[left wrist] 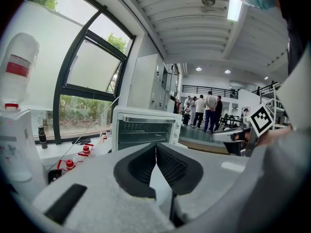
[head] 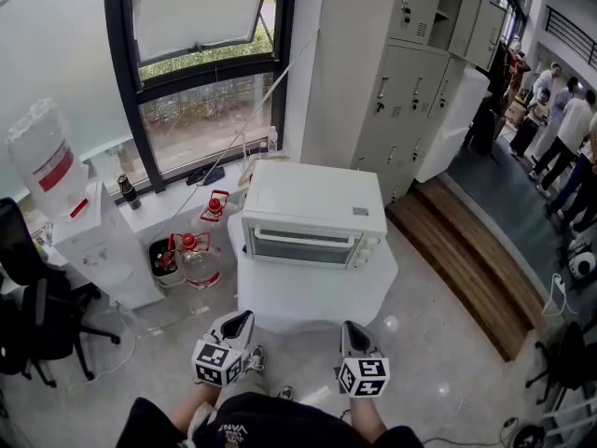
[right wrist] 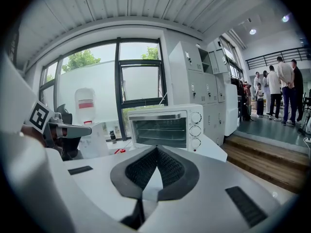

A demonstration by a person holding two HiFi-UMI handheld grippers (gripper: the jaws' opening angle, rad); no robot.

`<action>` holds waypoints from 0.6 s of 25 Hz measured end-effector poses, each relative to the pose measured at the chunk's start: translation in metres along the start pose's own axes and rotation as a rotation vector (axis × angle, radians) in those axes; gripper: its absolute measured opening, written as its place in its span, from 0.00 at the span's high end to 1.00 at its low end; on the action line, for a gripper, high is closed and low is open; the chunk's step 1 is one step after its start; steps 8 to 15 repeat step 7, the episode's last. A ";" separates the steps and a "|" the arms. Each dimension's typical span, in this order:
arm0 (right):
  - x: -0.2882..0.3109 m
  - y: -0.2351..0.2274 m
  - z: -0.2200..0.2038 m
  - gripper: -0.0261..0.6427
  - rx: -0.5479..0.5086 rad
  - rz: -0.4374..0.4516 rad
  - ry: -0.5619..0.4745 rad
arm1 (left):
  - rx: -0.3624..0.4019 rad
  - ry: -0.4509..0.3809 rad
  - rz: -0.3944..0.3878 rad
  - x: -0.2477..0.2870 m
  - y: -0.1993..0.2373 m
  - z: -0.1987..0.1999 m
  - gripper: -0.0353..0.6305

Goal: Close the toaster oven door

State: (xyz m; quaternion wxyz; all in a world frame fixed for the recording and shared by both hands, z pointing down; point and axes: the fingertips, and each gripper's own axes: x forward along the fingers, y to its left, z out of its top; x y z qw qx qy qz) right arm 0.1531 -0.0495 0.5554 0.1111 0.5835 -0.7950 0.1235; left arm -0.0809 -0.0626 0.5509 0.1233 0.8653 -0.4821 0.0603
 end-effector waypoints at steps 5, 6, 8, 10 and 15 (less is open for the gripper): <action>0.002 0.001 0.002 0.96 -0.002 0.003 -0.004 | -0.001 0.001 0.008 0.000 0.002 -0.001 0.92; 0.003 0.001 0.002 0.96 -0.003 0.004 -0.005 | -0.001 0.000 0.010 0.000 0.002 -0.001 0.92; 0.003 0.001 0.003 0.96 -0.004 0.005 -0.006 | -0.001 0.000 0.012 0.000 0.002 -0.001 0.92; 0.003 0.001 0.003 0.96 -0.004 0.005 -0.006 | -0.001 0.000 0.012 0.000 0.002 -0.001 0.92; 0.003 0.001 0.003 0.96 -0.004 0.005 -0.006 | -0.001 0.000 0.012 0.000 0.002 -0.001 0.92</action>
